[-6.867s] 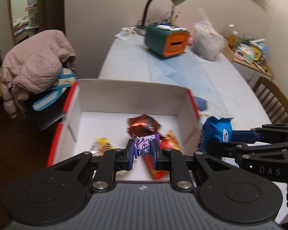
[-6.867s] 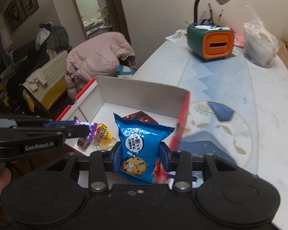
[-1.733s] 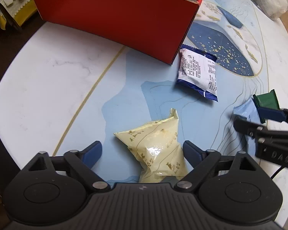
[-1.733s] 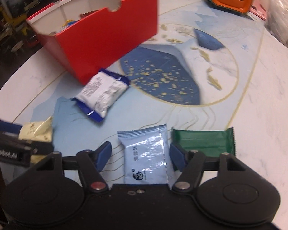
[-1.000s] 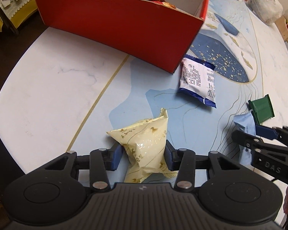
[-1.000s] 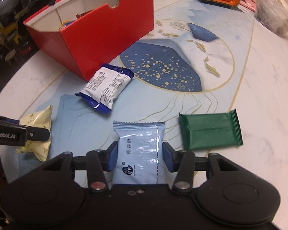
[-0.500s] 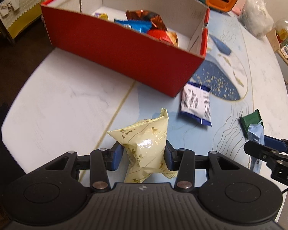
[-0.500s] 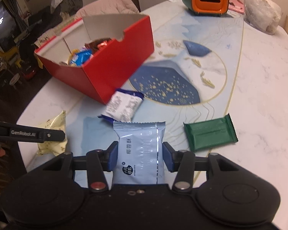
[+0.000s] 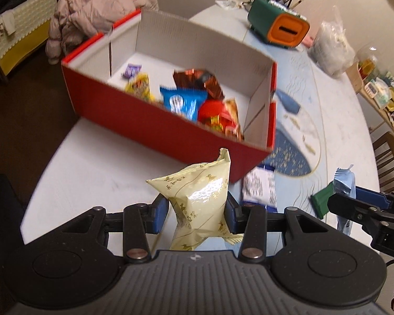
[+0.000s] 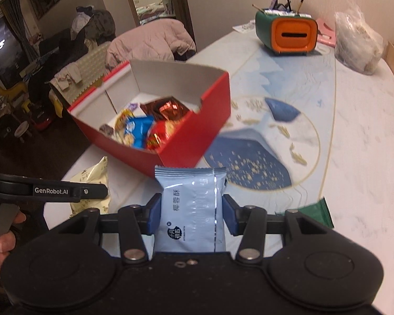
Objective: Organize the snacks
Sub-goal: 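Carry the cream pastry bag and light-blue packet over the box with both tools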
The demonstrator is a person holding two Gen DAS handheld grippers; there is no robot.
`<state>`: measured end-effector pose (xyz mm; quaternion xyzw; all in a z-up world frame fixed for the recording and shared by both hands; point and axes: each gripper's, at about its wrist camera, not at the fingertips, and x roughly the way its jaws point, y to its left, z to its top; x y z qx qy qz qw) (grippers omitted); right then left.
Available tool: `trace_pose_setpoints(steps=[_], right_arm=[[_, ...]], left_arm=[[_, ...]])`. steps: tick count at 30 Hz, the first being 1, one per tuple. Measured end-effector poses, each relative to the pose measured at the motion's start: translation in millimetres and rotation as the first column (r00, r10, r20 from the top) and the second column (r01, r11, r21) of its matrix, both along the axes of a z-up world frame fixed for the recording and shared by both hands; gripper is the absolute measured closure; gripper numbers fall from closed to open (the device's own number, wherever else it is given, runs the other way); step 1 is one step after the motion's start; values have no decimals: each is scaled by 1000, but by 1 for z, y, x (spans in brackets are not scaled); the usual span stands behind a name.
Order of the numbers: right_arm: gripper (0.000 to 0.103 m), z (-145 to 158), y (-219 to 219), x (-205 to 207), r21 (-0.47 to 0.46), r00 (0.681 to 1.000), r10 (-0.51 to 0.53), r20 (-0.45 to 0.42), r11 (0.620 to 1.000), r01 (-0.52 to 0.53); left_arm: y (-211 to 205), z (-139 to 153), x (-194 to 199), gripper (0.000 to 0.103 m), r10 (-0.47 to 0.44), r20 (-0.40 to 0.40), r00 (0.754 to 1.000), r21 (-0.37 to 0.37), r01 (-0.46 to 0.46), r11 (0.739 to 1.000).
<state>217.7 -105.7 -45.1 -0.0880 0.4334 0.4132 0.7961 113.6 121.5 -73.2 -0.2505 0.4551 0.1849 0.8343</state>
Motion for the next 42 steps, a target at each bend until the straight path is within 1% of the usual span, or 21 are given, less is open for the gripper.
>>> trace_pose_setpoints(steps=[7, 11, 16, 21, 28, 31, 34, 40, 42], right_arm=[[56, 23, 29, 4, 31, 999, -22, 33, 999, 21], [56, 31, 47, 8, 41, 998, -35, 47, 999, 33], [56, 33, 71, 14, 44, 997, -62, 49, 997, 60], [56, 31, 95, 20, 42, 996, -80, 45, 996, 78], [56, 27, 132, 32, 18, 994, -91, 53, 996, 90], [56, 23, 147, 39, 4, 993, -102, 56, 995, 102], [56, 17, 162, 44, -14, 993, -105, 60, 994, 106], [56, -2, 185, 50, -70, 993, -106, 50, 991, 110], [56, -9, 189, 53, -86, 993, -115, 35, 989, 118]], left_arm=[[28, 25, 10, 60, -40, 52, 998, 31, 38, 999], [48, 33, 19, 60, -57, 64, 996, 43, 54, 998], [70, 42, 28, 60, -82, 80, 993, 69, 77, 995], [95, 46, 39, 60, -103, 73, 992, 84, 97, 992], [130, 43, 57, 60, -124, 50, 991, 109, 118, 987], [143, 39, 68, 60, -145, 31, 989, 113, 141, 984], [151, 32, 80, 60, -165, 9, 986, 129, 162, 978], [159, 11, 101, 60, -213, -39, 976, 109, 216, 970], [158, 4, 107, 60, -229, -57, 972, 121, 234, 965]])
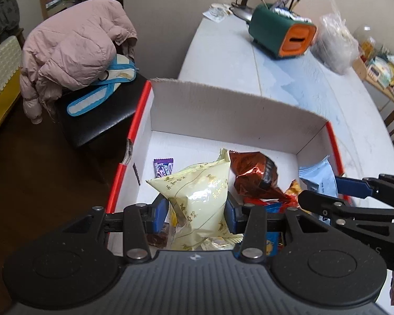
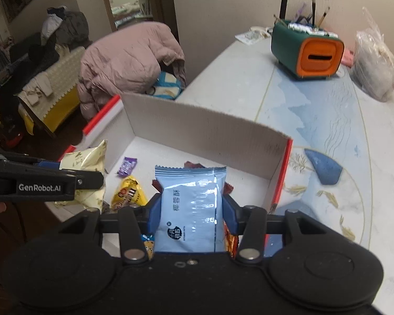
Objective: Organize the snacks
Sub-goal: 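Carry the cream pastry bag and light-blue packet over the box with both tools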
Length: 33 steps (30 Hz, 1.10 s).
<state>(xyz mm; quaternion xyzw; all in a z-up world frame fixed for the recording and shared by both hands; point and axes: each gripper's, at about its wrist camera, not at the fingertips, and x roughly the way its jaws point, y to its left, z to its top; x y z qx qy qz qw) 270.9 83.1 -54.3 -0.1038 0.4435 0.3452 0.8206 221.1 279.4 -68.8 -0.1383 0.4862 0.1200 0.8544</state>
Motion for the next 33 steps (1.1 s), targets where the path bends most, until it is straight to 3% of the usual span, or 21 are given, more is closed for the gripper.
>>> trace_pose_setpoints(steps=[17, 29, 33], right_arm=[[56, -32, 21, 9, -90, 999, -20, -36, 996, 17], [54, -37, 22, 8, -95, 999, -30, -33, 995, 27], [46, -34, 20, 7, -83, 999, -38, -32, 996, 36]], left_arm=[[-11, -40, 30, 59, -111, -118, 987, 44, 117, 992], [-13, -40, 25, 56, -134, -108, 985, 39, 139, 989], [-13, -35, 20, 53, -138, -87, 987, 47, 142, 989]])
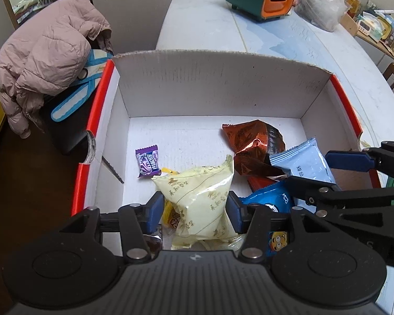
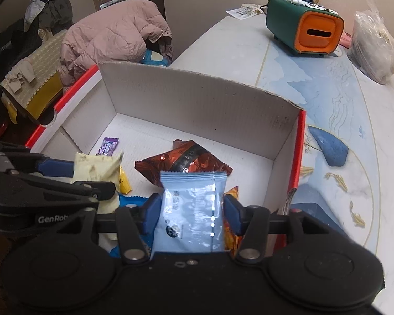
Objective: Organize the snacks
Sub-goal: 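Carry the cream pastry bag and light-blue packet over the box with both tools, then open both tools to drop the snacks into the box, then withdraw both tools toward the white pastry and green bar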
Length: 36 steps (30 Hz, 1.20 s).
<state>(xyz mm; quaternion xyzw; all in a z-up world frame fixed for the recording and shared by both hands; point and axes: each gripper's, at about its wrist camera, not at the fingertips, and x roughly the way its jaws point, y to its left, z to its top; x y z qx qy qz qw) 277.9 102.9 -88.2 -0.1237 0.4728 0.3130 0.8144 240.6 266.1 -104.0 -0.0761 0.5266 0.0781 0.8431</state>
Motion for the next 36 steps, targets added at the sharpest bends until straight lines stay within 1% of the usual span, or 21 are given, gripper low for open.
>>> trace_pose_setpoints(steps=[1, 3, 5, 6, 7, 8, 9, 11, 13, 17, 21, 24, 25, 26, 30, 36], right_arm=[[43, 1, -1, 0, 0, 1000, -4, 3, 1000, 4], [40, 2, -2, -1, 5, 1000, -5, 1, 1000, 5], [34, 5, -5, -3, 12, 1000, -11, 2, 1000, 11], [28, 7, -7, -4, 17, 1000, -12, 8, 1000, 12], [22, 10, -9, -5, 20, 1000, -13, 15, 1000, 13], [19, 12, -11, -7, 24, 1000, -13, 23, 1000, 13], [18, 15, -13, -8, 31, 999, -14, 29, 999, 13], [17, 21, -17, -12, 43, 999, -14, 35, 999, 12], [14, 26, -21, -16, 56, 999, -12, 44, 998, 9], [12, 38, -30, -25, 85, 998, -12, 61, 996, 7], [11, 51, -43, -33, 127, 998, -23, 64, 992, 15], [7, 61, -55, -39, 159, 997, -37, 72, 987, 25], [3, 64, -58, -41, 170, 996, -41, 74, 985, 28], [2, 68, -63, -43, 183, 996, -48, 78, 983, 33], [1, 80, -81, -51, 218, 993, -75, 90, 975, 54], [1, 91, -114, -62, 259, 989, -113, 100, 962, 84]], left_arm=[[0, 2, -2, 52, -1, 4, 1000, -2, 1, 1000], [1, 5, -6, 52, 0, 17, 1000, -7, 0, 1000], [1, 10, -11, 51, 1, 33, 999, -8, -1, 1000], [1, 13, -13, 51, -1, 41, 999, -8, 1, 1000], [1, 15, -15, 50, -3, 49, 999, -8, 3, 1000], [1, 18, -18, 46, -4, 59, 998, -10, 4, 1000], [1, 22, -21, 45, -5, 69, 998, -10, 5, 1000], [0, 28, -26, 44, -7, 89, 996, -6, 7, 1000], [-2, 34, -31, 44, -11, 108, 994, -5, 12, 1000], [-6, 46, -40, 37, -17, 143, 990, -9, 19, 1000], [-15, 59, -49, 35, -36, 182, 983, -3, 37, 999], [-22, 71, -57, 28, -52, 218, 975, -7, 55, 998], [-25, 74, -59, 27, -59, 229, 972, -4, 61, 998], [-28, 78, -61, 27, -67, 241, 968, 1, 69, 998], [-42, 89, -68, 22, -97, 275, 957, 4, 100, 995], [-67, 98, -75, 19, -125, 306, 944, -6, 133, 991]])
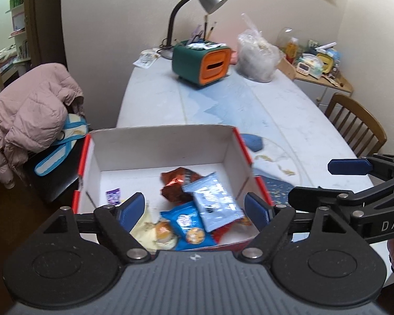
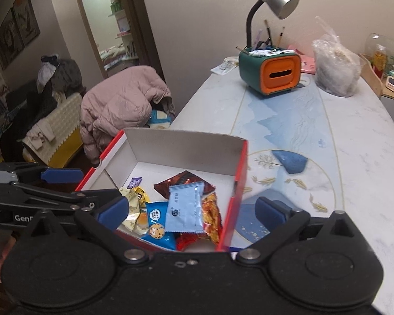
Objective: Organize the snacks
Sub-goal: 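Withdraw both tools toward the white pastry and green bar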
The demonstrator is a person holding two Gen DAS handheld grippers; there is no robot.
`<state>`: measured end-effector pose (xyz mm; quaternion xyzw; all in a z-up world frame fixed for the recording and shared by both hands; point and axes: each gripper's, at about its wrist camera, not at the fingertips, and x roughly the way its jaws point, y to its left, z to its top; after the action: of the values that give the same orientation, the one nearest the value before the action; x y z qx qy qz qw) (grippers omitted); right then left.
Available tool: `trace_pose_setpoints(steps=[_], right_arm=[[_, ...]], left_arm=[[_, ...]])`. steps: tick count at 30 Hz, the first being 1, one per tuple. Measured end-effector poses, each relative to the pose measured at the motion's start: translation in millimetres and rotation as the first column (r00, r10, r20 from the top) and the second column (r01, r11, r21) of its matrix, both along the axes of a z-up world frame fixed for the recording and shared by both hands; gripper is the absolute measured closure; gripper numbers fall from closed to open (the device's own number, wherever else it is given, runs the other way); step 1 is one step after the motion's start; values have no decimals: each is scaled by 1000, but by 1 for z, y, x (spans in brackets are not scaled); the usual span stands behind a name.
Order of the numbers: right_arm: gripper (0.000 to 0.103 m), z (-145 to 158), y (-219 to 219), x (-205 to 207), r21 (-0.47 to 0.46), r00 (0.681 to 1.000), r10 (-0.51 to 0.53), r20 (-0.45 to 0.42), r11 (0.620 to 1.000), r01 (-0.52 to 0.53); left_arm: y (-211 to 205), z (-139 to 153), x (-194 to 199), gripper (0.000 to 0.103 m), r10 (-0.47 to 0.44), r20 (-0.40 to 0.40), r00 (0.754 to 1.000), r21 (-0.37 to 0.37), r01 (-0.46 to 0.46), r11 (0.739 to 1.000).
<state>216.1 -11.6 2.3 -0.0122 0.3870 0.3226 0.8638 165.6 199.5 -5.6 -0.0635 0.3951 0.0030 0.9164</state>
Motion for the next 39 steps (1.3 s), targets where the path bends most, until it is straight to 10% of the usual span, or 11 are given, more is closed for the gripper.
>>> trace_pose_setpoints(steps=[15, 39], right_arm=[[1, -9, -103, 0, 13, 998, -63, 13, 998, 63], [0, -106, -214, 75, -117, 982, -98, -162, 990, 80]], left_arm=[[-89, -7, 11, 5, -27, -11, 1000, -49, 27, 998], [-170, -107, 47, 5, 196, -221, 955, 18, -197, 980]])
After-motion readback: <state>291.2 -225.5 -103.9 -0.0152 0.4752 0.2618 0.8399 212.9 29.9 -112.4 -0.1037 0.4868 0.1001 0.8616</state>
